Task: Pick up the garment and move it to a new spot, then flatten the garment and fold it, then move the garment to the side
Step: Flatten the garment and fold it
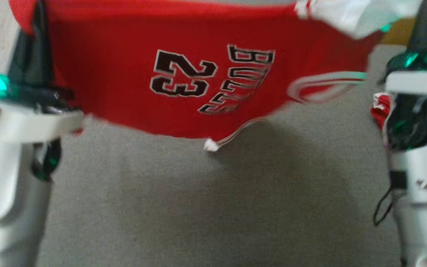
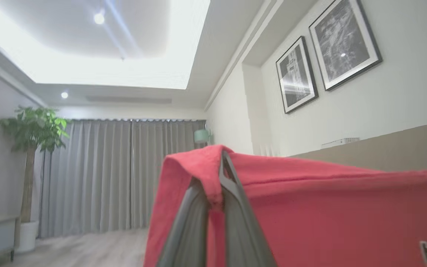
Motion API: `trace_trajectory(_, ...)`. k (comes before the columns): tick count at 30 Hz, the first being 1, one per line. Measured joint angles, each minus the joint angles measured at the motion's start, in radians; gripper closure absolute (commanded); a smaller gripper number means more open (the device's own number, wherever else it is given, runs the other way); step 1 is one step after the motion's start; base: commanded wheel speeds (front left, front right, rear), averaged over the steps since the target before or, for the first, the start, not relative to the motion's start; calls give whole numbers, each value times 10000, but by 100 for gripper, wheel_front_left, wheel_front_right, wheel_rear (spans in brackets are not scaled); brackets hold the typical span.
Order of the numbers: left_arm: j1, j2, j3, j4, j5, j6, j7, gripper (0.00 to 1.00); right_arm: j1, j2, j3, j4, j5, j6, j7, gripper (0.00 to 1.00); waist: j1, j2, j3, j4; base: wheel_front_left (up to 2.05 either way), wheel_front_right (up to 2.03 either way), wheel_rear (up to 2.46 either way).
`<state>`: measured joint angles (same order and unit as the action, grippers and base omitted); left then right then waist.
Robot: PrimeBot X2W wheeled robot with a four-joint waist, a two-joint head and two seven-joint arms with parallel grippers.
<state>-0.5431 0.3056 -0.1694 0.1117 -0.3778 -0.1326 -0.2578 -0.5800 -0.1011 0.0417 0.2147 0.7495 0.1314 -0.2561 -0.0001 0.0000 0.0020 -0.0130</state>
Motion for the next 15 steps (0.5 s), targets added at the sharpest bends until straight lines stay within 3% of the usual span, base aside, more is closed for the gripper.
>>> trace_trajectory(6, -1041, 842, -569, 355, -531, 0, 268, 100, -1383, -366, -19, -63, 267, 0, 391, 100, 0, 0, 71, 127, 0, 0, 0)
trace_trajectory(15, -2693, 443, -575, 2543, -932, 113, 700, 100, -3926, -278, 52, 1962, -1755, 0, 414, 100, 4, 0, 1491, 148, 0, 0, 0)
